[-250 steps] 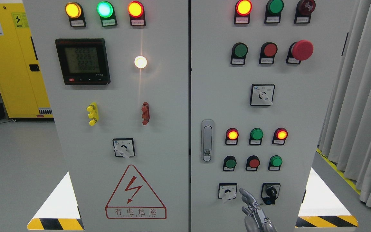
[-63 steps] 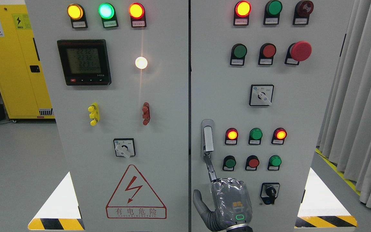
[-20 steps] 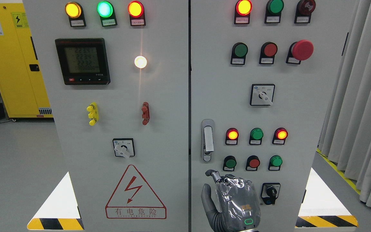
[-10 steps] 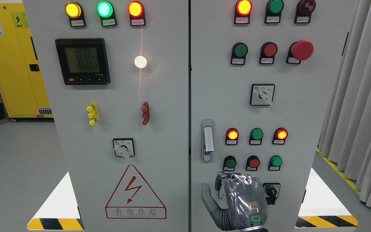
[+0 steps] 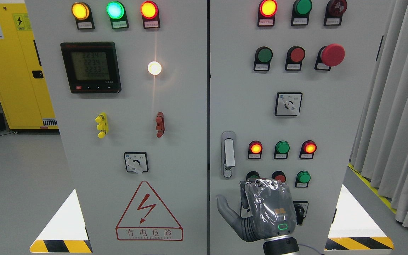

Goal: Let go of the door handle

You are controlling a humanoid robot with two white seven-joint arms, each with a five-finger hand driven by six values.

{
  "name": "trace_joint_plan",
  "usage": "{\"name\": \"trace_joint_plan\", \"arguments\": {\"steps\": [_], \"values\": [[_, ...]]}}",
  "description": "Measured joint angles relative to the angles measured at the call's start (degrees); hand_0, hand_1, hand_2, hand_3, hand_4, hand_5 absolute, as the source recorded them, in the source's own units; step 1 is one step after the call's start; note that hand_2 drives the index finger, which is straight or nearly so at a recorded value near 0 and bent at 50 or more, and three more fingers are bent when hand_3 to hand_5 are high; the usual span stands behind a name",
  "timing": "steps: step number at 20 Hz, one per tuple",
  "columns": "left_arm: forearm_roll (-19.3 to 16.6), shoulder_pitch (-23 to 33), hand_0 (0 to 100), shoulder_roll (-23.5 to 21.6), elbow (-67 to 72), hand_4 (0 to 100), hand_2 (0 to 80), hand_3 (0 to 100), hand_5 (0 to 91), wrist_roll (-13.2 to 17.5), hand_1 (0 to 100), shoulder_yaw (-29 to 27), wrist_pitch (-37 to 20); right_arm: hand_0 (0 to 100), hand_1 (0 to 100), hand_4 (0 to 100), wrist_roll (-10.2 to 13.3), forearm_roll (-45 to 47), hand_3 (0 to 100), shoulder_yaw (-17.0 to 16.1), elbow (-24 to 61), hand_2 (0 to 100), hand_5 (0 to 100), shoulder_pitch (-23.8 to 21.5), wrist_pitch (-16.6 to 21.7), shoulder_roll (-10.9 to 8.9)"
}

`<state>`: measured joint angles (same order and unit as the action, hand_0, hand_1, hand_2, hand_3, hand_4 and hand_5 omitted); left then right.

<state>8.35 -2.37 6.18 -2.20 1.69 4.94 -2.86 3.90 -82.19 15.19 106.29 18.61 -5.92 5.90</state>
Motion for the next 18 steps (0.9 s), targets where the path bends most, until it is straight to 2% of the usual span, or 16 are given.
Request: {"name": "trace_joint_plan", "arguments": {"steps": [7, 14, 18], "values": [[0.0, 0.0, 12, -0.01, 0.0, 0, 0.0, 0, 0.0, 0.0, 56, 0.0, -0.05, 32, 35, 100, -0.27, -0.87, 100, -0.12, -0.25, 99, 100, 2.74, -0.13, -0.13], [0.0, 0.0, 12, -0.02, 0.0, 0, 0.0, 0, 0.0, 0.0, 56, 0.0, -0.1, 35, 33, 100, -0.48, -1.55, 100, -0.19, -1.27, 99, 100, 4.61, -0.23, -0.22], [0.0, 0.0, 12, -0.02, 0.0, 0, 0.0, 0, 0.0, 0.0, 56, 0.0, -0.11, 36, 32, 100, -1.74, -1.6, 100, -0.19, -1.96, 98, 100, 5.39, -0.26, -0.24]]}}
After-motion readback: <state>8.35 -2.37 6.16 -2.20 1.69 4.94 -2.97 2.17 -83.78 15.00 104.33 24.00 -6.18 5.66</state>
